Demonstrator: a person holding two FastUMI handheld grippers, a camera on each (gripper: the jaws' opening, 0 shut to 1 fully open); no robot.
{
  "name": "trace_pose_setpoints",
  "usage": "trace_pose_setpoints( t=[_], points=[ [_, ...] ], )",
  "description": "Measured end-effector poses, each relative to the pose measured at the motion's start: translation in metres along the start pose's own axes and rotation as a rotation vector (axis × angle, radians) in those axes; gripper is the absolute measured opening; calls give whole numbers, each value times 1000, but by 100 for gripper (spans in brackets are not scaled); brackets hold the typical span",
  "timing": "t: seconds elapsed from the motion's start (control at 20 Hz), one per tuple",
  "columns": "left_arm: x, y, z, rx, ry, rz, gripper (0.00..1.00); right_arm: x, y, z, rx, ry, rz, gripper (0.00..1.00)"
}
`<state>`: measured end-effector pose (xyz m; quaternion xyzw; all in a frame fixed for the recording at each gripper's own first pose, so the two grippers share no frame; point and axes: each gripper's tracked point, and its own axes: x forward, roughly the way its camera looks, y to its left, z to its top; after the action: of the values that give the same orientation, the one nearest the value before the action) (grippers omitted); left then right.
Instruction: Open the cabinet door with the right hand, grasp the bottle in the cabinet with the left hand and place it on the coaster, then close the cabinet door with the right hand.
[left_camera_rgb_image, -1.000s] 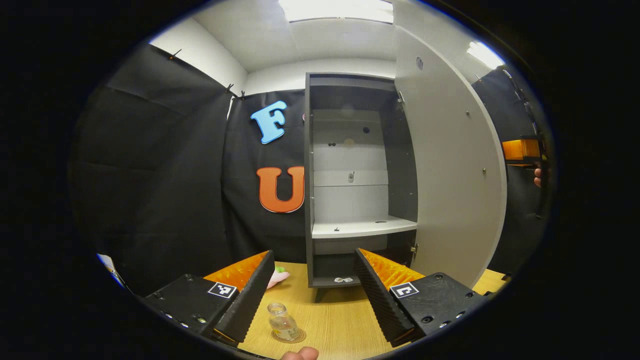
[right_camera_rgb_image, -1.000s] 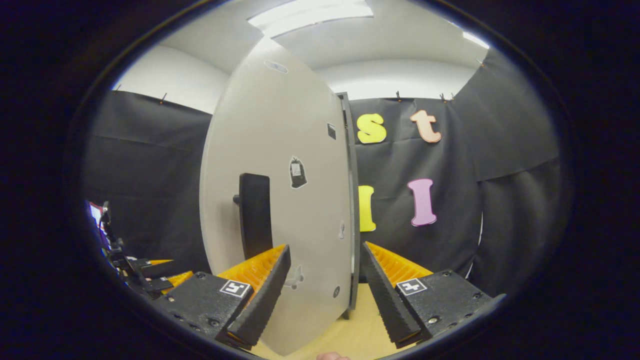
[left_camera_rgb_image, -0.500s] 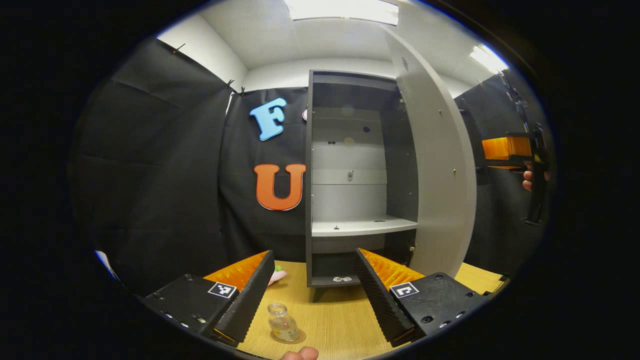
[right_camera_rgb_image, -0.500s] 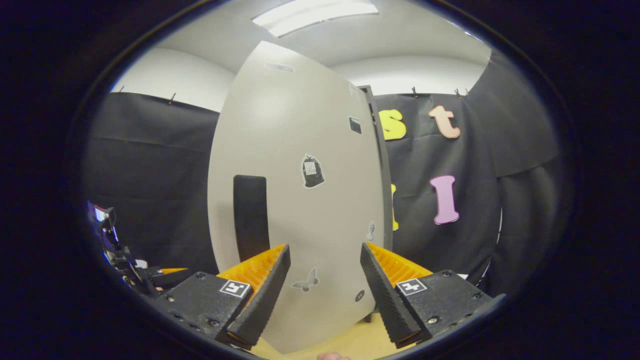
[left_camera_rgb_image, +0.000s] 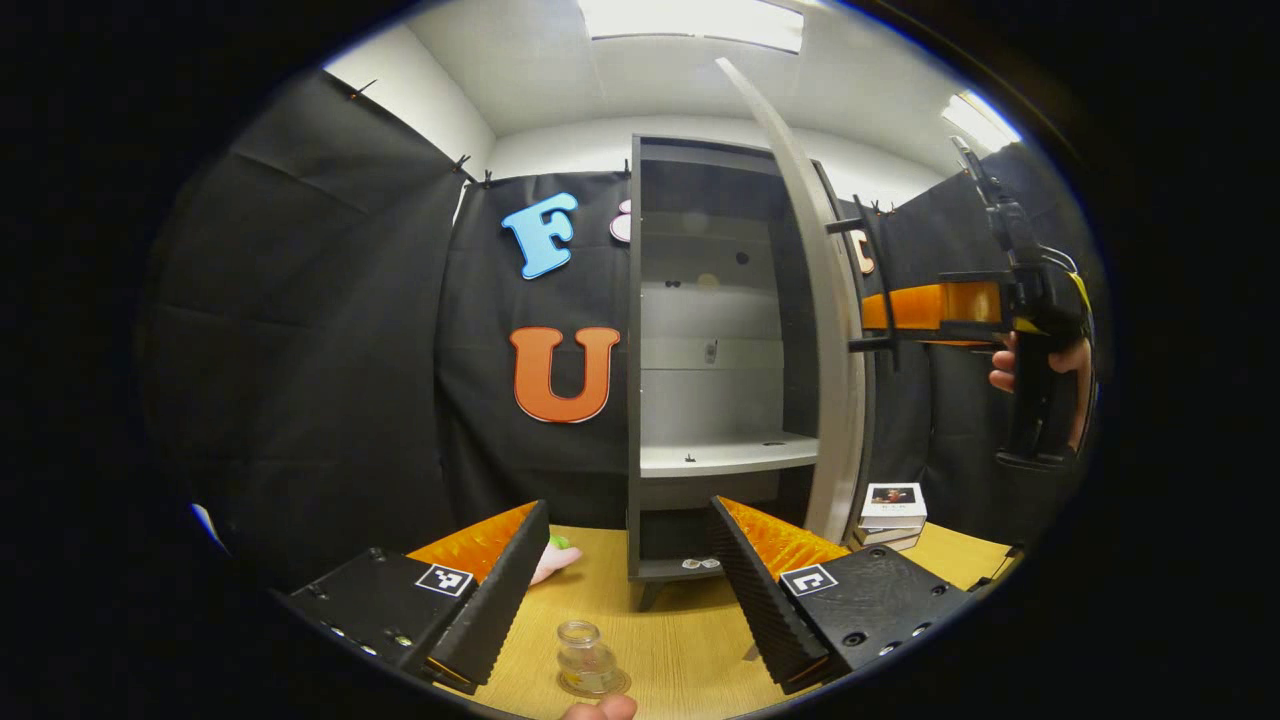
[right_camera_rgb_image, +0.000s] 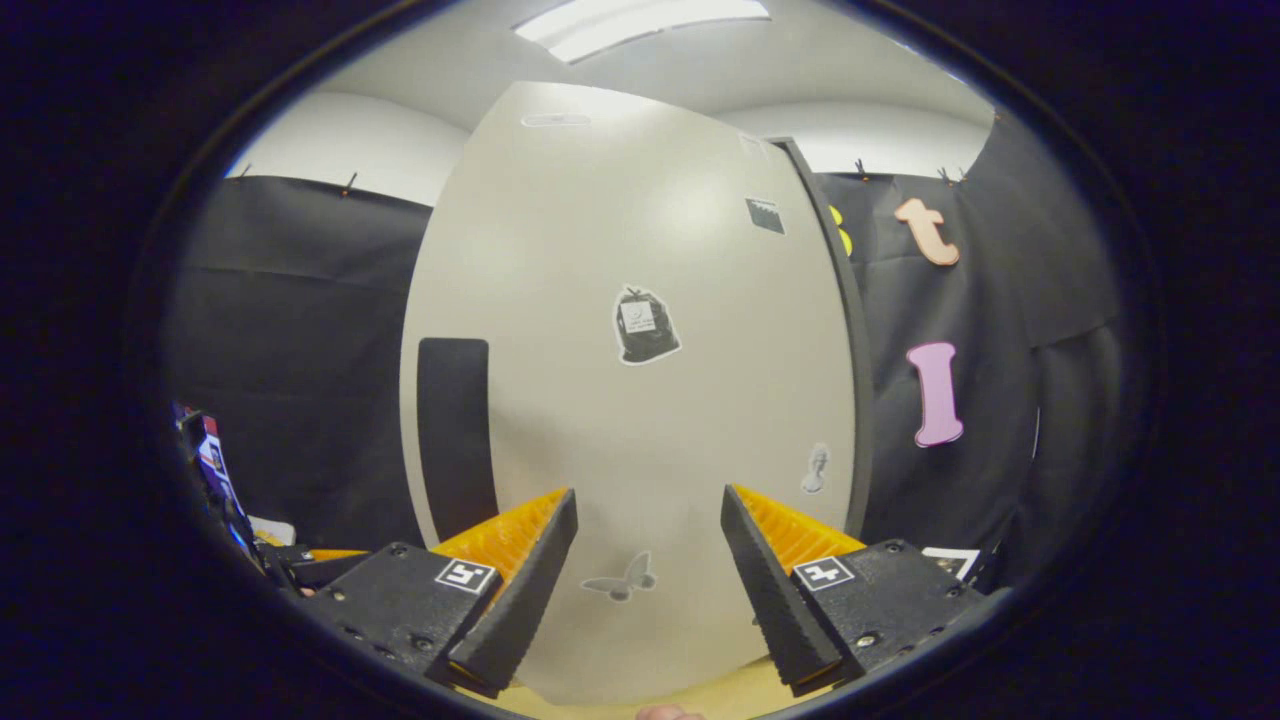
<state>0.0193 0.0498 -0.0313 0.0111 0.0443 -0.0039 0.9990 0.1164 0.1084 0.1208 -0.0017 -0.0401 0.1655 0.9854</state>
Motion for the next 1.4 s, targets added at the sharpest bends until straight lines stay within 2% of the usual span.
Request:
trace_pose_setpoints(
  t=[0.2, 0.25, 0.45, 0.7, 1.15, 1.4],
  points=[
    [6, 16, 4, 8, -17, 23, 95, 48, 20, -3, -35, 0, 16, 91],
    [8, 20, 3, 10, -18, 27, 96, 61, 27, -4, -37, 2, 25, 94],
    [10, 25, 3, 9, -23, 45, 96, 92, 30, -4, -77, 2, -16, 93],
    [9, 28, 1, -1, -15, 52, 96, 107, 27, -16, 8, 20, -18, 93],
    [-6, 30, -4, -7, -4, 83, 96, 45, 16, -14, 8, -9, -23, 93],
    [-14, 26, 6, 6, -17, 87, 96, -1, 1, -13, -15, -20, -62, 93]
  ],
)
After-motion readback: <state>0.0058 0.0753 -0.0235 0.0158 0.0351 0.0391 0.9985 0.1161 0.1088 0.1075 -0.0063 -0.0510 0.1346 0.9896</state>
